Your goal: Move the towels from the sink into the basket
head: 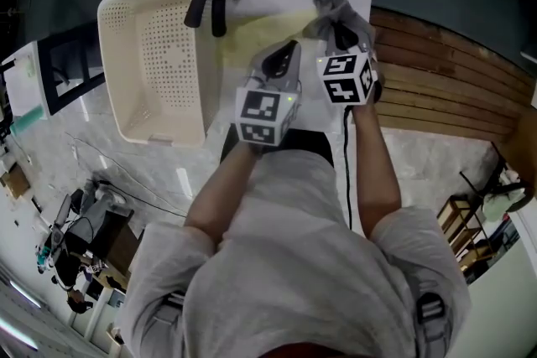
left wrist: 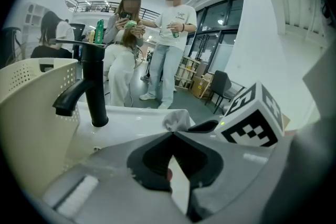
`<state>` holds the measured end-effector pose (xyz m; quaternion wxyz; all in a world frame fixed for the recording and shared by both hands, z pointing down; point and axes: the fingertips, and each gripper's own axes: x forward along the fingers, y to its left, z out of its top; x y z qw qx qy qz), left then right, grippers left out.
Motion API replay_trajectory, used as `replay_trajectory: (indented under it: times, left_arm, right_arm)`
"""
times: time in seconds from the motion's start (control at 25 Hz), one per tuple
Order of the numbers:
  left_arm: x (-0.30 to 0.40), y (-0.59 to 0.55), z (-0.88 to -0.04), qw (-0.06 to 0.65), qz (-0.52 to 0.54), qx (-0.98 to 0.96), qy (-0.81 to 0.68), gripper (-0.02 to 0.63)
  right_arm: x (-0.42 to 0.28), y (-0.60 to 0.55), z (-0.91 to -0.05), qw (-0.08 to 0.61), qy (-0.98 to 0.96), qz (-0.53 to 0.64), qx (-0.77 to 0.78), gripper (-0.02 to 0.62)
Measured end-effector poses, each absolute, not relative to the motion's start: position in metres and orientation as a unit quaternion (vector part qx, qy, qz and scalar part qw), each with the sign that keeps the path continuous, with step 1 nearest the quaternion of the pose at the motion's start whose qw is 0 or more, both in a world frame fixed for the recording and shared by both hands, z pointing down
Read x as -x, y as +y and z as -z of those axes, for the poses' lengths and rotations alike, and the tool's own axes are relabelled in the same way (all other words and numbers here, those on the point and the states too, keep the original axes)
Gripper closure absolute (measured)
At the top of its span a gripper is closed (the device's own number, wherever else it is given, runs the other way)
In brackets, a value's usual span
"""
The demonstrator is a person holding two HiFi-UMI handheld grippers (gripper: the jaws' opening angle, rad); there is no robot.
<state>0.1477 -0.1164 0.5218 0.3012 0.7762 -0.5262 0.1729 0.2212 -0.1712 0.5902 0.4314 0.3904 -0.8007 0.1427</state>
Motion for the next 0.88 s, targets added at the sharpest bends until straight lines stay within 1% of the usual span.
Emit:
replay_trajectory:
  times: [0.24,0.6,0.88]
  left_arm:
    - [-0.141,-0.117,-0.511,0.296,-0.162,-0.769,-0.543,0.584]
    - [-0.136,-0.107,-0.480,0.271,-0.138,-0.781,-0.545,0.586]
    - [-0.119,-0.097,-0.449,0.239,-0.128,-0.782,-0.561,0.586]
  right_arm:
    - [-0.220,-0.170,-0.557,0.378,-0.820,-0.144,-0.405,0.581]
    - [-0.206,-0.159,-0.477,0.283,-0.848,-0.127,-0.430,0.582]
    - [-0.176,-0.140,-0.434,0.246,-0.869,-0.103,-0.418,0.583]
